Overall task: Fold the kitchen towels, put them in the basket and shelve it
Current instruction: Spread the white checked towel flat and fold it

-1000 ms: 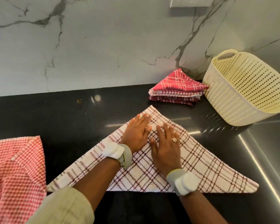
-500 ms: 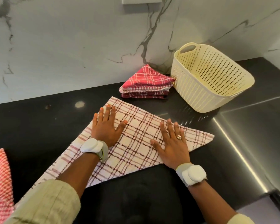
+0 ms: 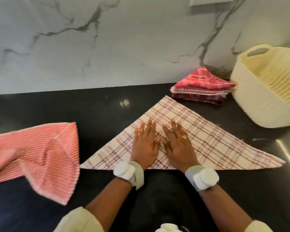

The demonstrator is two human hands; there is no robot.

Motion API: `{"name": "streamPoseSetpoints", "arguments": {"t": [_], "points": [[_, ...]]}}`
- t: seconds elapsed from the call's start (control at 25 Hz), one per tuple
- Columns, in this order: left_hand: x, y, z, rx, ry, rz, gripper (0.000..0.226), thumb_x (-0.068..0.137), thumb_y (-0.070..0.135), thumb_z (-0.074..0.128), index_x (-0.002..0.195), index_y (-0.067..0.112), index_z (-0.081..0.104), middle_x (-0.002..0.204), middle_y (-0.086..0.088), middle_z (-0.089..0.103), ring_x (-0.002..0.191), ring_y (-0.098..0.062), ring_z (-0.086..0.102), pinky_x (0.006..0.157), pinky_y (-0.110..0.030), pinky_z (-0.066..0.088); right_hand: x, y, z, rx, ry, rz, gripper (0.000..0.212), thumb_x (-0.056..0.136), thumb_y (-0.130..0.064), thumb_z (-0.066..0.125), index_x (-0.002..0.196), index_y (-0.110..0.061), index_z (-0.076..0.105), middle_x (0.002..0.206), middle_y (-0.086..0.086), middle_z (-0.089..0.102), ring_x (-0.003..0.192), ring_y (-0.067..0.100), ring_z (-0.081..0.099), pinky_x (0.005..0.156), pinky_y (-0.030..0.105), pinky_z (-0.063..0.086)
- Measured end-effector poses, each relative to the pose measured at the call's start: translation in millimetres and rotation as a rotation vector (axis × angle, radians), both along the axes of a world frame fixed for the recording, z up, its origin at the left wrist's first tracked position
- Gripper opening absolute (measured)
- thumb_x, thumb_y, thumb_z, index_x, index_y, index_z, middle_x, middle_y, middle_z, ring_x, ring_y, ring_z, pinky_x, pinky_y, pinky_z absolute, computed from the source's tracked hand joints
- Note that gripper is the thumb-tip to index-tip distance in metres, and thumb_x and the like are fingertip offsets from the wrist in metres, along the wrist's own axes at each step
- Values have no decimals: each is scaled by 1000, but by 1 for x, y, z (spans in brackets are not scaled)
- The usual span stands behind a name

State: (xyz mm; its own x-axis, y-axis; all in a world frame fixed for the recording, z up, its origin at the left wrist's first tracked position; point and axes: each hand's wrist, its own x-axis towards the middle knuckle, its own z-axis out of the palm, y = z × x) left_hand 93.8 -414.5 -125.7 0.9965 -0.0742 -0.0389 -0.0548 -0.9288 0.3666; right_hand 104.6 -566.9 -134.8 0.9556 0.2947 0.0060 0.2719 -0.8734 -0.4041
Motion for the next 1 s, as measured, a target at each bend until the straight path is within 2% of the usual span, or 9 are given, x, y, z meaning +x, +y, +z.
{"name": "streamPoseSetpoints", "arguments": {"t": [0.16,0.36,0.44,0.52,0.64,0.76,0.84,0.92,1.0], "points": [[-43,68,-15,189,58,121,76,91,67,5,154,26,-2,158,10,-13,147,-17,-16,117,-39,-16,11,19,-20,-235,-28,42,72,89,-65,4,154,-33,4,162,2,-3,149,28,-3,119,46,-3],[-62,95,-11,218,81,219,75,91,66,5,153,25,-8,159,7,-17,146,-18,-21,117,-39,-17,18,12,-8,-227,41,55,71,93,-67,10,154,-32,-2,161,1,-13,148,23,-13,119,41,-9],[-53,76,-4,181,34,184,73,93,66,6,153,26,-9,158,7,-20,144,-17,-26,116,-38,-19,9,9,-2,-71,56,50,70,95,-62,28,153,-26,12,162,3,-7,148,22,-11,120,40,-3],[-40,50,6,87,-65,62,69,95,63,8,153,28,-4,158,10,-18,144,-14,-25,116,-35,-17,-7,2,4,237,23,-52,56,95,-48,49,144,-25,38,162,1,5,149,19,-2,118,35,6],[-13,-15,19,-151,-84,-169,62,99,54,28,153,28,14,159,13,-3,146,-8,-15,118,-30,-9,-35,-44,13,569,-139,-415,26,87,-26,69,113,-23,65,148,4,35,141,18,27,113,28,23],[1,-67,20,-261,-27,-366,61,93,53,37,149,27,30,159,10,13,148,-10,0,121,-34,2,-51,-96,10,775,-201,-831,19,79,-20,77,93,-32,70,129,3,45,124,18,46,106,35,39],[6,-95,19,-304,21,-448,58,94,50,43,147,28,34,159,9,17,148,-11,3,121,-33,4,-52,-127,6,994,-115,-1082,20,72,-26,80,90,-33,73,126,6,51,117,20,54,100,38,48],[9,-117,19,-377,58,-471,51,96,41,51,144,27,39,158,8,21,148,-12,7,121,-34,9,-50,-149,5,1186,-10,-1237,27,68,-28,80,93,-31,73,127,8,54,111,21,58,95,37,51],[8,-123,20,-437,101,-462,47,96,37,54,141,27,43,157,9,25,147,-12,12,119,-33,14,-40,-158,9,1306,24,-1280,26,75,-16,78,99,-18,70,120,6,56,106,20,59,86,29,49]]}}
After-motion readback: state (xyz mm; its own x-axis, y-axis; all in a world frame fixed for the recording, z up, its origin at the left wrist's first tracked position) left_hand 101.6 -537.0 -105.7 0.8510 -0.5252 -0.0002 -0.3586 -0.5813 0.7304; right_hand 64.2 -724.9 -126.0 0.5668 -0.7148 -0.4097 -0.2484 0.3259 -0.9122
